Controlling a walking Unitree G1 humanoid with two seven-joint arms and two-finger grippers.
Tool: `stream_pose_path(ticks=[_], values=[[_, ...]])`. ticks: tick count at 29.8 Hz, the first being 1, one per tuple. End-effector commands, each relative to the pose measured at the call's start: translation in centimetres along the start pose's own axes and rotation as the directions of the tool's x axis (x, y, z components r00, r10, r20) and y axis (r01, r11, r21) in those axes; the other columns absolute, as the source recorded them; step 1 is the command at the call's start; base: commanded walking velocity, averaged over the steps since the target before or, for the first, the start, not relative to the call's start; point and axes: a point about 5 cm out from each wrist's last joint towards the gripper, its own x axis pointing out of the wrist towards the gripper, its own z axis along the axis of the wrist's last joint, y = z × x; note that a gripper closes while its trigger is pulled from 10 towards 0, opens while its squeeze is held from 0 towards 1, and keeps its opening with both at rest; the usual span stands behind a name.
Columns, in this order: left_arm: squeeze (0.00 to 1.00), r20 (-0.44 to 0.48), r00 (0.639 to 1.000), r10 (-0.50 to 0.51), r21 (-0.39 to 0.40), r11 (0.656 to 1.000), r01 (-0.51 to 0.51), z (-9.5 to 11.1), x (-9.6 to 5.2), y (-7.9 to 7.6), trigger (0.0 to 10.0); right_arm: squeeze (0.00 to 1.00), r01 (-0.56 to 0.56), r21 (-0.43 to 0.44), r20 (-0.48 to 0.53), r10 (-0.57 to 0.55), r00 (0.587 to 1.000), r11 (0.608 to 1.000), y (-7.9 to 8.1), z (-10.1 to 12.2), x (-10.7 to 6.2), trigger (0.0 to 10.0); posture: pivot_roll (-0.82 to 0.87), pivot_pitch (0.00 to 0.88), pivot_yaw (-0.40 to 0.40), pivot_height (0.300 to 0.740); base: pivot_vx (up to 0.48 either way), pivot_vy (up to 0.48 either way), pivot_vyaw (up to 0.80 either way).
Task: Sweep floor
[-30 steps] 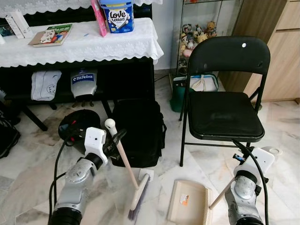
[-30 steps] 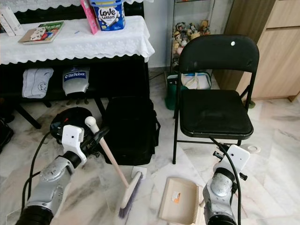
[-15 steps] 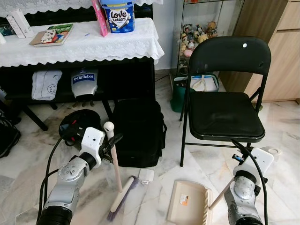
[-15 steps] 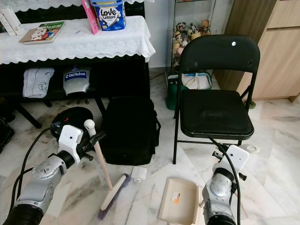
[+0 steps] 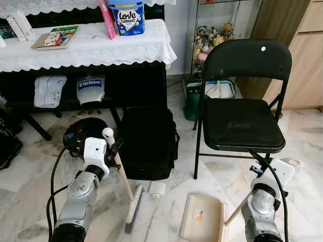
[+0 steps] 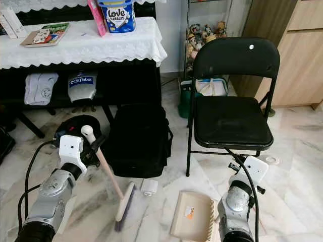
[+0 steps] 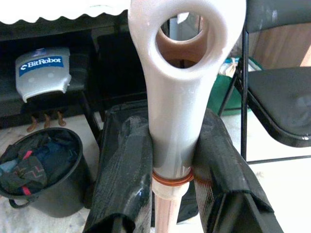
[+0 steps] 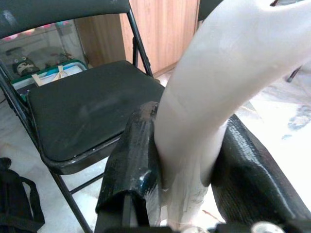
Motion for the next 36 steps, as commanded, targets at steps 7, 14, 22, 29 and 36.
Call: stream_pose_path(ticks=[7,14,22,29,36], values=[[0.00,0.027,0.996,0.090,-0.068,0.994,-0.088,-0.7,-0.2,0.7,10.0,0.00,-0.002,0.015,0.000,0.002,1.000,1.000,0.1,0.0,-0.1,10.0,-0.02,0.094,0.075,0.740,0.000,0.000,0.00],[0.00,0.045,0.998,0.032,-0.141,0.990,-0.025,-0.7,-0.1,-0.3,10.0,0.00,-0.001,0.012,0.000,0.001,1.000,1.000,0.0,0.0,0.0,10.0,-0.02,0.091,0.072,0.740,0.000,0.000,0.00],[0.00,0.076,0.996,-0.055,-0.179,0.981,0.068,0.1,0.0,-0.5,10.0,0.00,-0.007,0.013,-0.004,0.007,1.000,1.000,0.2,0.0,-0.1,10.0,-0.01,0.094,0.070,0.740,0.000,0.000,0.00],[0.00,0.084,0.992,-0.097,-0.127,0.986,0.107,0.8,0.0,0.0,10.0,0.00,-0.007,0.013,-0.006,0.007,1.000,1.000,0.2,0.0,-0.1,10.0,-0.01,0.096,0.072,0.740,0.000,0.000,0.00],[0.00,0.128,0.990,-0.051,-0.018,0.998,0.054,2.2,0.4,0.9,10.0,0.00,-0.003,0.011,-0.011,0.003,1.000,1.000,0.1,-0.1,-0.1,10.0,-0.01,0.095,0.072,0.740,0.000,0.000,0.00]])
